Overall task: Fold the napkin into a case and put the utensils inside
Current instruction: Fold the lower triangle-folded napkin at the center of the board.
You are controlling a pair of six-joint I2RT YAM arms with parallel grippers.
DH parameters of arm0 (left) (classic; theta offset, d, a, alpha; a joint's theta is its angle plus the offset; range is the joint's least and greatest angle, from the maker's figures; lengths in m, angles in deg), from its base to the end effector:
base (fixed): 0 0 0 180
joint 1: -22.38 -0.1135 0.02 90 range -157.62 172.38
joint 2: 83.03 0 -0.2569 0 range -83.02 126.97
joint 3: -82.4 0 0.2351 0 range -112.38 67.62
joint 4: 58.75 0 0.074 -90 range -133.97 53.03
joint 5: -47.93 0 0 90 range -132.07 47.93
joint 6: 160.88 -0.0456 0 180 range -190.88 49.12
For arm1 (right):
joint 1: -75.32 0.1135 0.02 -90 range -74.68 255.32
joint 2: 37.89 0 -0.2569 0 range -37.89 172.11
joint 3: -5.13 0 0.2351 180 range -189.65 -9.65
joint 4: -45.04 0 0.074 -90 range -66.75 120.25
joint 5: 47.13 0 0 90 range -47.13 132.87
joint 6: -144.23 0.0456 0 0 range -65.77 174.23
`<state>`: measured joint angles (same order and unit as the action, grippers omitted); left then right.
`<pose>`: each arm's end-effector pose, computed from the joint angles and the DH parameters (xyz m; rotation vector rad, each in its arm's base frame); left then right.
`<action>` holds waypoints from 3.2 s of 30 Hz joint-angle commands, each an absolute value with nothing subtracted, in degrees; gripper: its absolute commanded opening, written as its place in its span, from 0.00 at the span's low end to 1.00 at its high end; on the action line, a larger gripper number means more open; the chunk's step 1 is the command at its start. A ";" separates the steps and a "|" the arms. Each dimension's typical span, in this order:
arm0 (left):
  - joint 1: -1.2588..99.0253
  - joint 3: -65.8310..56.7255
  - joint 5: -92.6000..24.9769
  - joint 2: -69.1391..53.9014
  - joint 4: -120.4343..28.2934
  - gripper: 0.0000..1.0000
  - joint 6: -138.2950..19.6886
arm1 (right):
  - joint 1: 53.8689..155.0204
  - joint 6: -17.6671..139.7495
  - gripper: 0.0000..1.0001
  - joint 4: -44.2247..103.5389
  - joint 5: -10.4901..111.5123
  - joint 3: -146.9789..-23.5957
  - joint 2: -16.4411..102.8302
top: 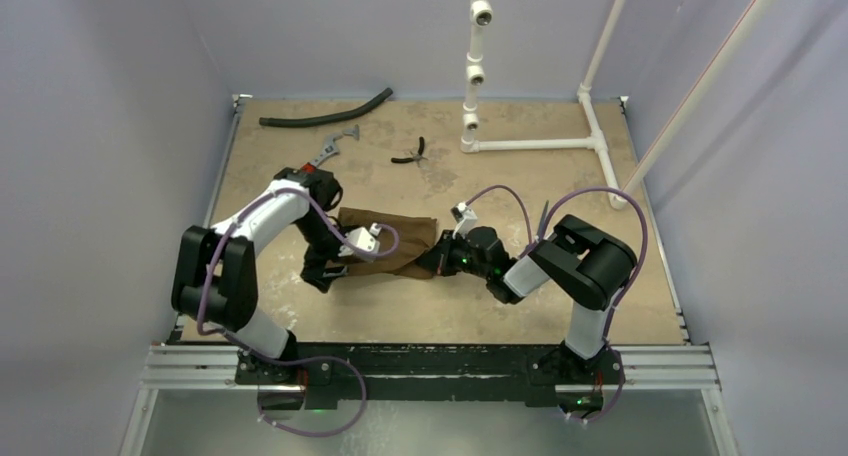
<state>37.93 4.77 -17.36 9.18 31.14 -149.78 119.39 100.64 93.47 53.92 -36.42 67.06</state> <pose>0.2151 -0.0796 0.1993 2.1679 2.1205 -0.7672 0.2140 0.2193 0.1208 -0.1089 2.0258 1.2407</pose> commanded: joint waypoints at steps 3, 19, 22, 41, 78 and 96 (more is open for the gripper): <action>38.03 16.04 -21.16 -2.92 14.68 0.80 -147.89 | 119.09 102.02 0.00 92.01 52.55 -37.95 67.95; 41.63 17.92 -23.87 -2.62 16.60 0.54 -145.68 | 118.94 103.70 0.00 92.71 52.89 -37.95 68.22; 41.65 17.79 -24.31 -4.33 17.16 0.51 -145.40 | 118.83 103.72 0.00 92.73 52.74 -37.80 68.09; 42.25 28.04 -32.58 -13.64 -3.92 0.53 -145.23 | 118.57 104.10 0.00 93.00 53.83 -38.00 67.88; 41.57 52.73 -26.86 -42.44 -12.40 0.78 -172.36 | 117.42 107.16 0.00 95.18 59.53 -39.10 69.63; 41.55 48.49 -22.62 -38.39 -16.02 0.40 -163.67 | 116.65 107.75 0.00 95.70 59.74 -38.48 69.73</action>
<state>41.85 51.43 -25.10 -39.21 -16.09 -167.06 116.92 107.18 93.56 58.99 -37.82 69.01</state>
